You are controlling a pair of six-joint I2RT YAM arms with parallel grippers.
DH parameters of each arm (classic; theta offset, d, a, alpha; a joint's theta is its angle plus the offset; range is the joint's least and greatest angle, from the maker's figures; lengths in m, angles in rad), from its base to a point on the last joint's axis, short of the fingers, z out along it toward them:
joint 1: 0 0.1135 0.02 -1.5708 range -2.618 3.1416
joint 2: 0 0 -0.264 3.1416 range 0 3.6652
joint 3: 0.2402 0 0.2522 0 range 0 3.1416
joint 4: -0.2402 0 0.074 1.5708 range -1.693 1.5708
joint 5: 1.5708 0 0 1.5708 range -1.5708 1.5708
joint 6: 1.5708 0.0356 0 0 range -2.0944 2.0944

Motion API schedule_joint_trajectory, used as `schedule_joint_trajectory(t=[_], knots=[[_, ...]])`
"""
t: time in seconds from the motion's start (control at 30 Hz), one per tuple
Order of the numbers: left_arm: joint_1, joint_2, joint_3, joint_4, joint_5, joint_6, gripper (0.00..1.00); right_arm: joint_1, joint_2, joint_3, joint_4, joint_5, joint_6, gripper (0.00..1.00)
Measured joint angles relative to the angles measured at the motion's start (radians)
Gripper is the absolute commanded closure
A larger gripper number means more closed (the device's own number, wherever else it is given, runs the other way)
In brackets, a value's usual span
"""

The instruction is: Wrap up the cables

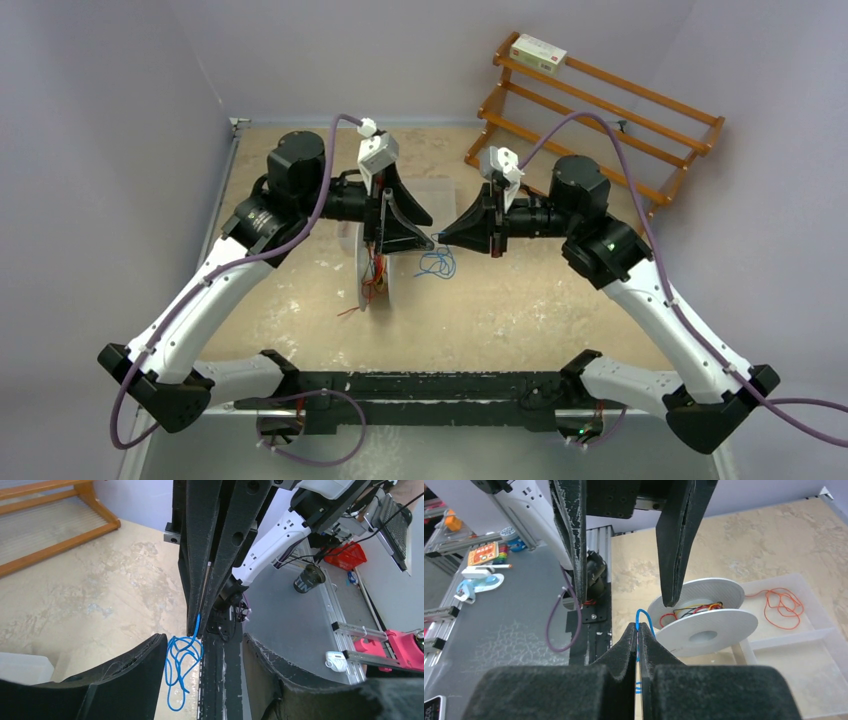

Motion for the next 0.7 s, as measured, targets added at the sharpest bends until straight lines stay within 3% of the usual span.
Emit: schedule_joint_trajectory(t=[0.53,0.7], knots=[[-0.018,0.005,0.000,-0.024,0.034,0.034,0.58,0.000,0.022,0.047,0.020,-0.045,0.050,1.00],[-0.019,0.005,0.000,-0.026,0.034,0.043,0.72,0.000,0.035,0.047,0.032,-0.043,0.067,1.00]])
